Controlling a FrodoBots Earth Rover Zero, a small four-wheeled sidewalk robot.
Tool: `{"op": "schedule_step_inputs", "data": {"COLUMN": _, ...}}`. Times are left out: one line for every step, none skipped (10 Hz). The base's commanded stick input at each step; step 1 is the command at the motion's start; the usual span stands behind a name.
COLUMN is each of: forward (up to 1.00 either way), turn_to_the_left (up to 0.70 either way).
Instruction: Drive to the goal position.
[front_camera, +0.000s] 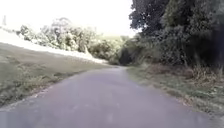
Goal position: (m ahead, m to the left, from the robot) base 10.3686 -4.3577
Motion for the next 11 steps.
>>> {"op": "schedule_step_inputs", "data": {"forward": 1.00, "turn_to_the_left": 0.00}}
{"op": "schedule_step_inputs", "data": {"forward": 1.00, "turn_to_the_left": 0.00}}
{"op": "schedule_step_inputs", "data": {"forward": 1.00, "turn_to_the_left": 0.00}}
{"op": "schedule_step_inputs", "data": {"forward": 1.00, "turn_to_the_left": 0.00}}
{"op": "schedule_step_inputs", "data": {"forward": 1.00, "turn_to_the_left": 0.00}}
{"op": "schedule_step_inputs", "data": {"forward": 1.00, "turn_to_the_left": 0.00}}
{"op": "schedule_step_inputs", "data": {"forward": 1.00, "turn_to_the_left": 0.00}}
{"op": "schedule_step_inputs", "data": {"forward": 1.00, "turn_to_the_left": 0.00}}
{"op": "schedule_step_inputs", "data": {"forward": 1.00, "turn_to_the_left": 0.00}}
{"op": "schedule_step_inputs", "data": {"forward": 1.00, "turn_to_the_left": 0.00}}
{"op": "schedule_step_inputs", "data": {"forward": 1.00, "turn_to_the_left": 0.00}}
